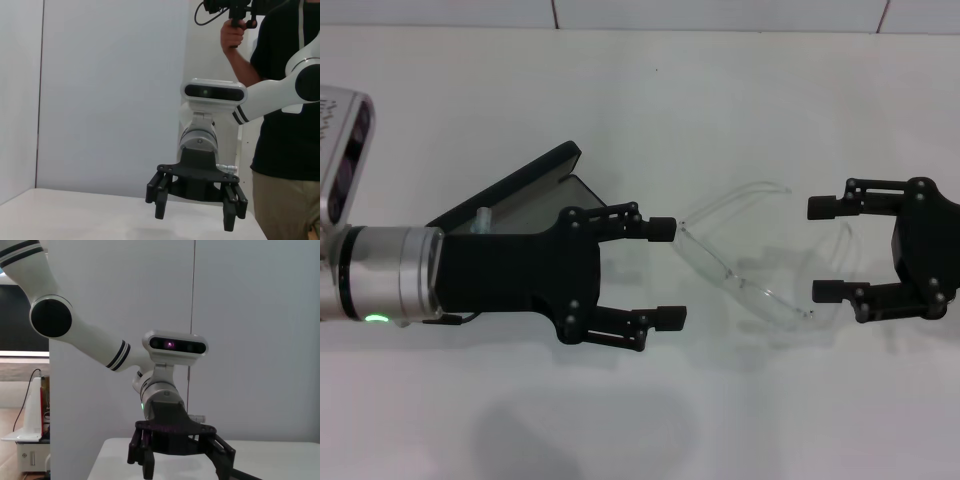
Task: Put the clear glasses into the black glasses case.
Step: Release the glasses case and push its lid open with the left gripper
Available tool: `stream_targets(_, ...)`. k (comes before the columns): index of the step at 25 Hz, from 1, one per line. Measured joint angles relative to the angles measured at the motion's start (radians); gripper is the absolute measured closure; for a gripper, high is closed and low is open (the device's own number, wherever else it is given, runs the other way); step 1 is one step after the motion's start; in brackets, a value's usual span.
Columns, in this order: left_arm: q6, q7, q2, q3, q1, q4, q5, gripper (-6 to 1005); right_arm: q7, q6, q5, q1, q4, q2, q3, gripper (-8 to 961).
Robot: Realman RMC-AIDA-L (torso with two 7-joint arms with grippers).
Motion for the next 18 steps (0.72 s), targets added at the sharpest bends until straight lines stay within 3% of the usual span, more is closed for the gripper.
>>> stream_targets(7,0.0,0.001,0.001,-0.008,0.0,-0.004,-0.002,142,0.0,0.0,0.0,-0.004,-0.001,0.002,0.0,206)
stream_targets(12,-0.002,-0.027,-0.002,-0.075,0.001,0.007,-0.002,163,0.0,0.001,0.0,-0.008,-0.002,0.005,0.0,206)
stream_targets(18,-0.159,-0.274,0.022,-0.154,0.0,0.131,0.041,190,0.0,0.0,-0.001,-0.017,-0.008,0.011,0.0,207)
